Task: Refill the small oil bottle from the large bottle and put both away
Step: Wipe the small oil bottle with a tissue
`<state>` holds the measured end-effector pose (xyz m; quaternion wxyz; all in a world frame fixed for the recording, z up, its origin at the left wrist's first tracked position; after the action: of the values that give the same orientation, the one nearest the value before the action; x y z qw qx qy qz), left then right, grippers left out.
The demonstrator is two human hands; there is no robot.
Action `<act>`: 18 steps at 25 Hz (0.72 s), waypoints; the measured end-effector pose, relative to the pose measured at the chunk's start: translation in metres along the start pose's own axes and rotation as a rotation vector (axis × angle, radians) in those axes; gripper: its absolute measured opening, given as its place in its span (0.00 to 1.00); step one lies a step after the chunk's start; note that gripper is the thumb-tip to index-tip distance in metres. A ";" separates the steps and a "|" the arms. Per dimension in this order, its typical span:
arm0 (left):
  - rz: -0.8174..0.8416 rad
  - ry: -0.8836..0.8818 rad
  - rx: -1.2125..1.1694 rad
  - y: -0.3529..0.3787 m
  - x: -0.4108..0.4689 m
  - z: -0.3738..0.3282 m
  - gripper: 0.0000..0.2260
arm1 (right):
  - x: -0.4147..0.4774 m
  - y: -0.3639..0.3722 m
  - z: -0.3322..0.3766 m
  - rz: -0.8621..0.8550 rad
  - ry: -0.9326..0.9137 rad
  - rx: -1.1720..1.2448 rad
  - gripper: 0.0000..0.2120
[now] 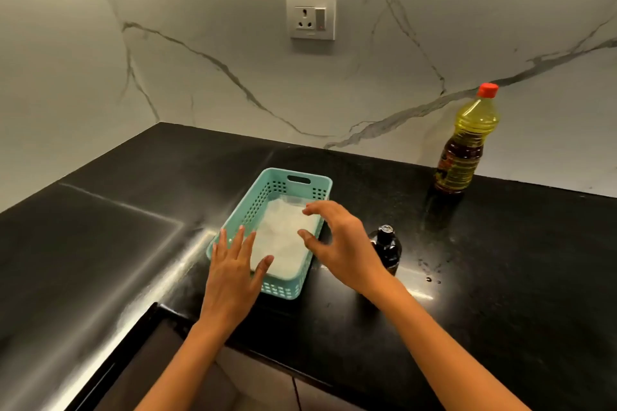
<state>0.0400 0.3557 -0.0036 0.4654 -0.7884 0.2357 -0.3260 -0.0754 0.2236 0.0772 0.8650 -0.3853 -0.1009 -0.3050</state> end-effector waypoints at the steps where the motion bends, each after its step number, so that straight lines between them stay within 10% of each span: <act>1: 0.018 0.012 0.026 0.001 0.001 0.005 0.38 | 0.006 0.015 -0.001 0.052 0.016 -0.026 0.14; 18: 0.094 0.106 0.240 0.020 0.005 0.017 0.29 | 0.065 0.154 -0.048 0.441 0.197 -0.704 0.10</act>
<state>0.0546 0.3532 -0.0255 0.5579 -0.6969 0.2560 -0.3708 0.0663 0.2396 -0.0221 0.7307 -0.6385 0.1775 -0.1639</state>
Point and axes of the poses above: each hand's wrist, its own x-axis towards the middle knuckle, its own y-axis out of the palm, z = x × y, the point moved 8 cm from there along x, towards the middle knuckle, and after that the axes turned 4 degrees about y, right-handed, at the moved point
